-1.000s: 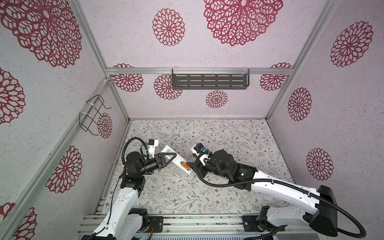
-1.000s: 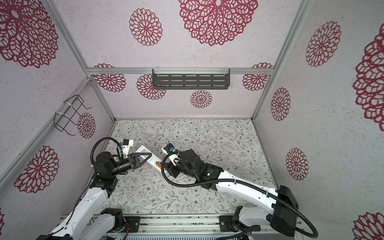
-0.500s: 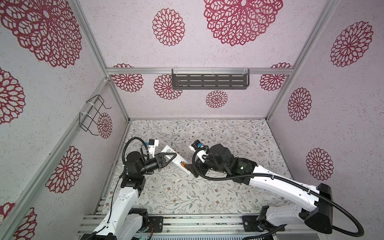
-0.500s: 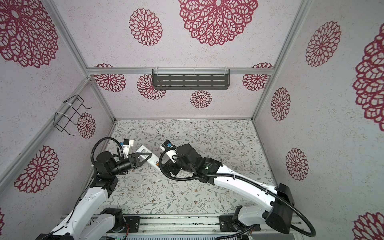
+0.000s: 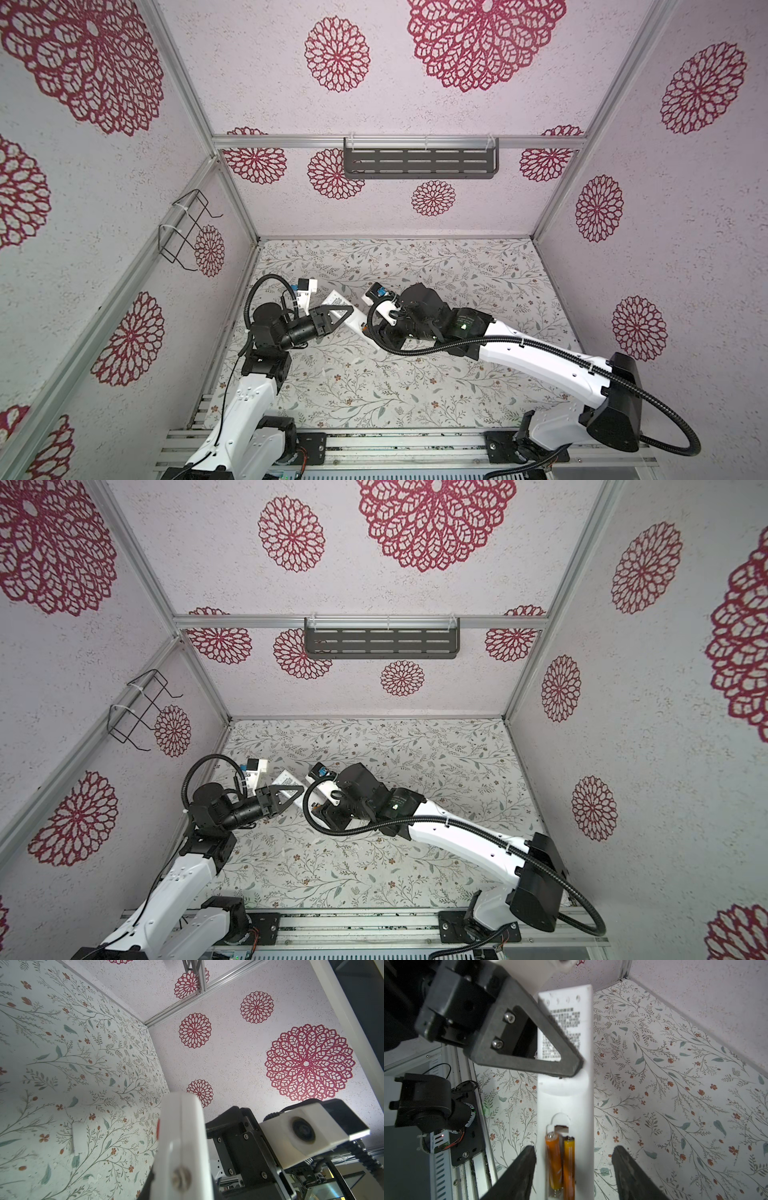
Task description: Load the batteries into the remote control
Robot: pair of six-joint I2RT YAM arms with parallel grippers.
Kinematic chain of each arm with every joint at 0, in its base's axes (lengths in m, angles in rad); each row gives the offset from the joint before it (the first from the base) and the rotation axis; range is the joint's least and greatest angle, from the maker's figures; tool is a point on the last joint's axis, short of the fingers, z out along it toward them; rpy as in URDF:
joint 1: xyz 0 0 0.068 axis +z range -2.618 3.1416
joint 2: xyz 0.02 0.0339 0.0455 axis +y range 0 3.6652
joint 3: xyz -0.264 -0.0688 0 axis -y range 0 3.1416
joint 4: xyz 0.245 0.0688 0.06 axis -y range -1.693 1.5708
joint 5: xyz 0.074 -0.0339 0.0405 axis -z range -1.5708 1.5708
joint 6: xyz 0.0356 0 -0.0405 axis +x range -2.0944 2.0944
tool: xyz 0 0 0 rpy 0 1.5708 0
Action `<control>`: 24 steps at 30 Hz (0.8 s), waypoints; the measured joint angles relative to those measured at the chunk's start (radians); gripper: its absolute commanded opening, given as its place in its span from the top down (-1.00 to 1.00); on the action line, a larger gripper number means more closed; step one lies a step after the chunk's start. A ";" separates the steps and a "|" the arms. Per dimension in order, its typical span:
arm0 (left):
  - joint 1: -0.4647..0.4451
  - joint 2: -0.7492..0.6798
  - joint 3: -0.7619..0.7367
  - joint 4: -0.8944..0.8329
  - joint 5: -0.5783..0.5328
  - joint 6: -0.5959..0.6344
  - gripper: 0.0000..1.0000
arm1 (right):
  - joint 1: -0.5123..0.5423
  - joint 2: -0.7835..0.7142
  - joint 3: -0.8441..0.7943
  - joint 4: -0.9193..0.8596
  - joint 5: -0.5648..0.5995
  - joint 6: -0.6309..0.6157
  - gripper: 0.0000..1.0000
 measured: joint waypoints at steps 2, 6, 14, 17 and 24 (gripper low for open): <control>0.000 0.000 0.000 0.000 0.000 0.000 1.00 | 0.002 0.003 0.002 0.002 -0.005 0.000 -0.22; 0.000 0.000 0.000 0.000 0.000 0.000 1.00 | 0.006 0.008 0.008 0.003 -0.008 -0.002 -0.11; 0.002 0.000 -0.002 -0.001 -0.001 0.000 1.00 | 0.022 0.030 0.021 0.018 -0.015 -0.009 0.13; 0.003 0.000 -0.003 -0.001 -0.002 0.000 1.00 | 0.022 0.035 0.029 0.020 -0.014 -0.010 0.17; 0.003 0.000 -0.006 -0.001 -0.004 0.000 1.00 | 0.025 0.045 0.033 0.027 -0.012 -0.015 0.34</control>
